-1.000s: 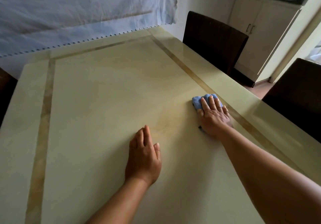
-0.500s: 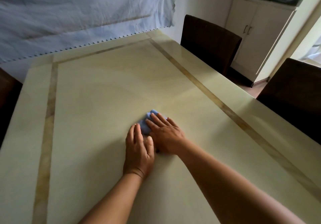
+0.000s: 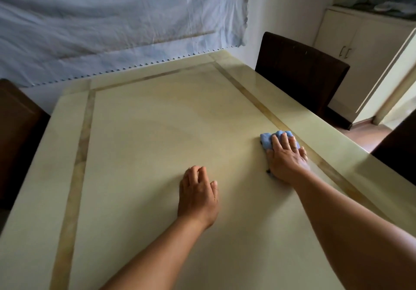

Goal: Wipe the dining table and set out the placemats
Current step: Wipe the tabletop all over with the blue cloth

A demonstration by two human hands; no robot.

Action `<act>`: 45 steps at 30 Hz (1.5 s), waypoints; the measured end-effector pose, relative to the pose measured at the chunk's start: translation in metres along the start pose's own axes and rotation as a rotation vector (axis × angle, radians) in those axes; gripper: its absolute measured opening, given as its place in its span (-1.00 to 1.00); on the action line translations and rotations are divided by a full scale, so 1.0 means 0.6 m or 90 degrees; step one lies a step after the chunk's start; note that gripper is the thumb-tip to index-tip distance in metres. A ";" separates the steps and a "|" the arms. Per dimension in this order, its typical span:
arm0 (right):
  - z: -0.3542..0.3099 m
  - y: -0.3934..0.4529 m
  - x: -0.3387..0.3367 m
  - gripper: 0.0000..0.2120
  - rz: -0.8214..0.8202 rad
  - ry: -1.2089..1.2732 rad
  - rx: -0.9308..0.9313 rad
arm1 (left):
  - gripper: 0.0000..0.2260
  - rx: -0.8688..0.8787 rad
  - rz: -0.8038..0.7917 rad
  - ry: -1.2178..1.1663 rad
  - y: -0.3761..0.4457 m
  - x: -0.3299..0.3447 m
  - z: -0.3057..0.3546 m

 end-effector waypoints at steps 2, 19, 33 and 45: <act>-0.038 0.009 0.005 -0.48 -0.002 -0.016 -0.037 | -0.57 0.000 0.008 -0.003 0.024 -0.003 -0.010; -0.224 0.149 0.031 -0.49 -0.029 -0.086 -0.303 | -0.57 -0.040 0.071 -0.015 0.136 -0.012 -0.070; -0.137 0.213 -0.008 -0.44 0.068 0.048 -0.055 | -0.56 -0.033 0.057 0.006 0.141 -0.002 -0.067; -0.366 0.085 0.060 -0.64 -0.069 0.039 -0.526 | -0.56 -0.044 0.096 -0.103 0.132 -0.018 -0.066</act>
Point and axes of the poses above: each hand's wrist, its own y-axis towards the middle knuckle, its own x-axis out of the palm, z = x × y, the point moved 8 cm from there along y, towards the middle knuckle, and after that the axes turned 8 degrees about -z, right-handed, at the moved point
